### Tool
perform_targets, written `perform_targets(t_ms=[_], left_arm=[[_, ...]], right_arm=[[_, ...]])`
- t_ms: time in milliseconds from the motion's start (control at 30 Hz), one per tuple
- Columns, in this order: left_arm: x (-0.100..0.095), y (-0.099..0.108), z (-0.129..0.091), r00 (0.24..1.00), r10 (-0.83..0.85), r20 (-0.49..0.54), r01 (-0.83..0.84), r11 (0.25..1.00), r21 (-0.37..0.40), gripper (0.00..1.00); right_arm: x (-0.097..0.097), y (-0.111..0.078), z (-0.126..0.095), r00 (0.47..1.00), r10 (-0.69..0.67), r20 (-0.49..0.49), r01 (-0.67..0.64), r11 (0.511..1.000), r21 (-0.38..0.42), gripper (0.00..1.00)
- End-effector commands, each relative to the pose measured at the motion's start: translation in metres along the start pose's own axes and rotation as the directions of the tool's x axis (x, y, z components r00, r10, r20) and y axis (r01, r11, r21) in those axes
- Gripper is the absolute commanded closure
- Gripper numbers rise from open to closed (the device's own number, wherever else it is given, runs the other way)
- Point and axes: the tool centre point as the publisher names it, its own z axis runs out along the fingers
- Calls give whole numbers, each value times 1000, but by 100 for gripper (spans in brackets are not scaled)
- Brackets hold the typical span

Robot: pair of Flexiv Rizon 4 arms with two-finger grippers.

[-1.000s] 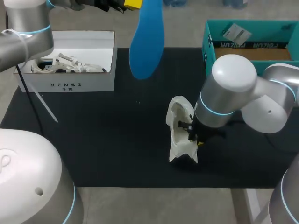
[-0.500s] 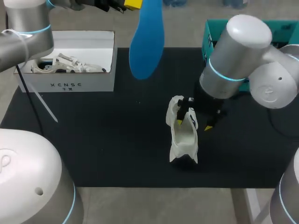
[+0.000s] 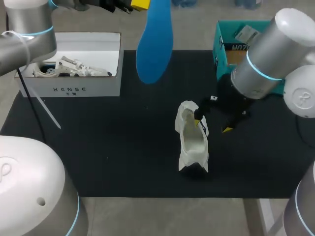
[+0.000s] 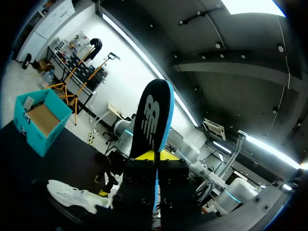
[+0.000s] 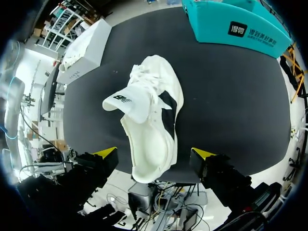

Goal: Take the shoe out of the shoebox, open the shoe tongue, remove and reinsert the insole, then place the shoe into the shoebox

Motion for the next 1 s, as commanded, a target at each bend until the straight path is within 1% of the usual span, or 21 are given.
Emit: perform_targets(t_ms=[33,67,133,200,333,500,567,700,900,1000], left_arm=[[1,0,0,1000,0,1,0,1000,0,100],[1,0,0,1000,0,1,0,1000,0,100],[1,0,0,1000,0,1,0,1000,0,100],[1,0,0,1000,0,1,0,1000,0,100],[1,0,0,1000,0,1,0,1000,0,100],[1,0,0,1000,0,1,0,1000,0,100],[1,0,0,1000,0,1,0,1000,0,100],[1,0,0,1000,0,1,0,1000,0,100],[1,0,0,1000,0,1,0,1000,0,100],[1,0,0,1000,0,1,0,1000,0,100]], right_arm=[[-17,1,-29,908,21,-418,-19,1000,8,0],[-17,3,-33,893,70,-445,-57,997,42,0],[-14,7,-40,845,64,-530,-46,998,46,0],[-13,9,-42,819,105,-565,-63,994,93,0],[-9,13,-46,785,122,-608,-67,991,114,0],[-6,17,-50,768,124,-628,-73,992,106,0],[-5,18,-51,750,117,-651,-62,992,107,0],[-1,18,-55,740,109,-664,-62,994,95,0],[8,21,-60,736,109,-669,-58,994,97,0],[12,21,-64,743,114,-660,-62,993,102,0]])
